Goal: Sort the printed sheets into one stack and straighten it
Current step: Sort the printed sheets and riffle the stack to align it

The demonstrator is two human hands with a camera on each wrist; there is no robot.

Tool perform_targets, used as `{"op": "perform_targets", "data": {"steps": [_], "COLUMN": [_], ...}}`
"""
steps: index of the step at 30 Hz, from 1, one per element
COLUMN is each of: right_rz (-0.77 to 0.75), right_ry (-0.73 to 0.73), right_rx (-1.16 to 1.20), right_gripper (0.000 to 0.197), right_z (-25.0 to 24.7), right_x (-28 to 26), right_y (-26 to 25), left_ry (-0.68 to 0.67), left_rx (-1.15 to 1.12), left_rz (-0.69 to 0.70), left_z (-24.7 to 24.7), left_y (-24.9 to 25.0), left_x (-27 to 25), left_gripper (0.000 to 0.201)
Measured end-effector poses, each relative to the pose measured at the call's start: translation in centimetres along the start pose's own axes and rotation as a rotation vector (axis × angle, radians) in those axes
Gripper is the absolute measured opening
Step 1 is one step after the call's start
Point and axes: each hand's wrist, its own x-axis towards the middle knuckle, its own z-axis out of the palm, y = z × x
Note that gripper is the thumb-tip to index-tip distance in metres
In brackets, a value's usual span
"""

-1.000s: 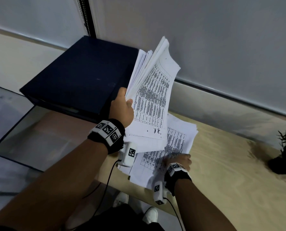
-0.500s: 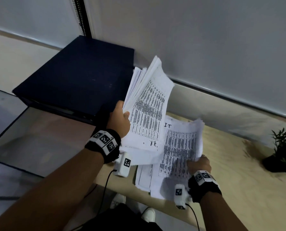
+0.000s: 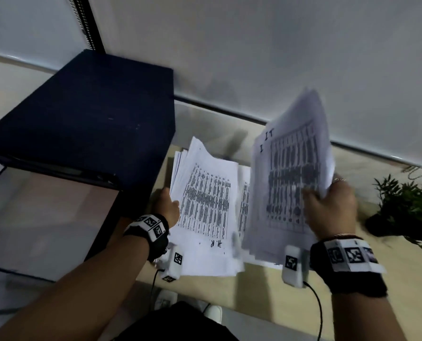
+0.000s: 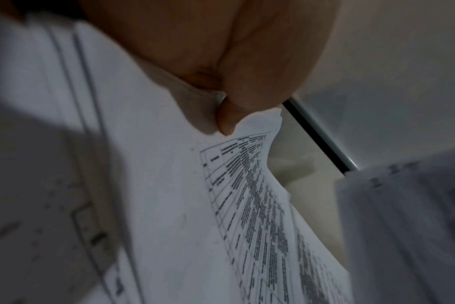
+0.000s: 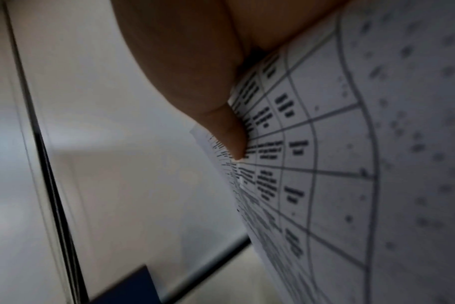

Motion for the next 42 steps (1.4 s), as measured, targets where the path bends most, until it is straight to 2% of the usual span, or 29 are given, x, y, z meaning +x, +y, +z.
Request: {"op": "perform_targets", "data": {"steps": [2,5,8,10,12,16,18,21,23,25,26,28,30,32,34,36,38,40,42], "right_rz": [-0.041,-0.039,0.045,0.187,0.29,0.441,0.515,0.441,0.402,0.499,0.571,0.63,0.61,0.617,0.579,0.467,0.289,0.108,0.011], "right_ry": [0.019,-0.05,-0.138,-0.187,-0.273,-0.436,-0.52,-0.642,-0.534,-0.376,-0.346,-0.351,-0.398,-0.411,-0.387,-0.325,-0.183,-0.04,0.045], "right_rx": [0.078,0.24,0.461,0.52,0.398,0.142,0.018,-0.122,-0.271,-0.364,-0.389,-0.445,-0.45,-0.269,-0.192,-0.183,-0.162,-0.088,0.022], "right_gripper": [0.023,0.014,0.011,0.012,0.018,0.056,0.05,0.038,0.048,0.069,0.083,0.107,0.115,0.098,0.061,0.037,0.03,0.031,0.033], "right_z": [-1.9,-3.6,-2.2,0.1,4.1,12.4,14.6,16.4,16.4,15.1,14.5,13.6,13.4,13.4,12.9,11.9,10.0,7.3,4.6], "right_x": [0.4,0.5,0.0,-0.3,-1.2,-3.8,-5.1,-6.4,-5.6,-4.2,-3.5,-2.6,-2.0,-1.9,-1.8,-1.6,-0.8,0.1,0.9], "right_y": [-1.5,-3.3,-2.6,-0.9,1.7,6.6,7.5,7.5,8.4,9.9,11.1,13.1,14.5,14.2,13.0,11.2,8.2,4.9,2.3], "left_ry": [-0.021,-0.077,-0.091,-0.131,-0.153,-0.145,-0.184,-0.17,-0.17,-0.151,-0.14,-0.108,-0.109,-0.109,-0.107,-0.119,-0.116,-0.119,-0.124], "left_rx": [0.046,0.075,0.097,0.059,0.015,-0.117,-0.153,0.064,0.123,0.146,0.156,0.196,0.206,0.23,0.234,0.218,0.172,0.14,0.083], "left_rz": [0.002,0.012,0.034,0.009,-0.024,-0.111,-0.118,-0.114,-0.083,-0.075,-0.071,-0.051,-0.066,-0.072,-0.076,-0.075,-0.083,-0.084,-0.094], "left_z": [0.5,1.0,1.3,1.2,1.2,1.6,1.4,1.7,1.9,1.8,1.7,1.3,1.0,0.8,0.8,0.8,0.9,1.0,1.0], "left_y": [-0.3,-0.5,-0.8,-1.0,-1.7,-3.4,-2.1,-1.6,-1.7,-2.0,-2.3,-2.7,-3.0,-3.1,-3.2,-3.1,-2.9,-3.1,-3.3], "left_x": [-0.1,-0.4,-0.3,-0.3,0.3,1.9,0.9,0.1,0.0,0.3,0.4,0.6,0.9,0.9,1.1,1.0,1.2,1.4,1.7], "left_gripper": [0.043,0.049,0.043,0.039,0.036,0.073,0.077,0.068,0.069,0.061,0.056,0.052,0.055,0.053,0.053,0.056,0.057,0.055,0.052]}}
